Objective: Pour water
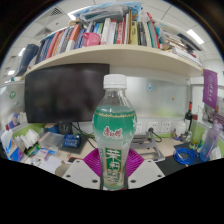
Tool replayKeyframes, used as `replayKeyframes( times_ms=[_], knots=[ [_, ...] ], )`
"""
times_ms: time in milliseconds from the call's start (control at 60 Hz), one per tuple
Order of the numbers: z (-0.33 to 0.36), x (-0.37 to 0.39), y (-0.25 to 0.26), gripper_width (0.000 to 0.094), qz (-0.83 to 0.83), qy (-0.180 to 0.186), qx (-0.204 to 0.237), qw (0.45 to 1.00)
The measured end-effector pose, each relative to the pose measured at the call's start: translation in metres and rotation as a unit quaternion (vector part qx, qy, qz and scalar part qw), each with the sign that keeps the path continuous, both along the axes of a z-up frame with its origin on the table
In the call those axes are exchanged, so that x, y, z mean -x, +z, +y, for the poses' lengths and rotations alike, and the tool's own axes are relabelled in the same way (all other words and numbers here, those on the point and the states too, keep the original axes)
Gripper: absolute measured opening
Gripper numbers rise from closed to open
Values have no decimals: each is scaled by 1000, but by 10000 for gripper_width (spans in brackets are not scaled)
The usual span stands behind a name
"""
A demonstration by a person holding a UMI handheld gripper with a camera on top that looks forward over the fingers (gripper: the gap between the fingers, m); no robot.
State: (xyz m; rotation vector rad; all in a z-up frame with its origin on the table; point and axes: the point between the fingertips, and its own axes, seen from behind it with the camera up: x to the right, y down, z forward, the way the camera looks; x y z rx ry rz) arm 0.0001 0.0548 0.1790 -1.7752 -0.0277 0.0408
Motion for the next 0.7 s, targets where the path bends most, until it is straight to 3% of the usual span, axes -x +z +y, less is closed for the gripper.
replayKeyframes(
  times_ms=[150,317,450,500,533,617,700],
  knots=[
    [9,-18,-59,270,-8,14,19,1000],
    [14,-19,-82,273,3,38,-1,999],
    [12,-15,-112,264,8,51,14,999],
    [12,-16,-105,309,4,49,-6,999],
    [13,-15,-106,322,1,49,-5,999],
    [13,-15,-106,464,7,51,-6,999],
    [14,-15,-106,523,14,57,-2,998]
  ],
)
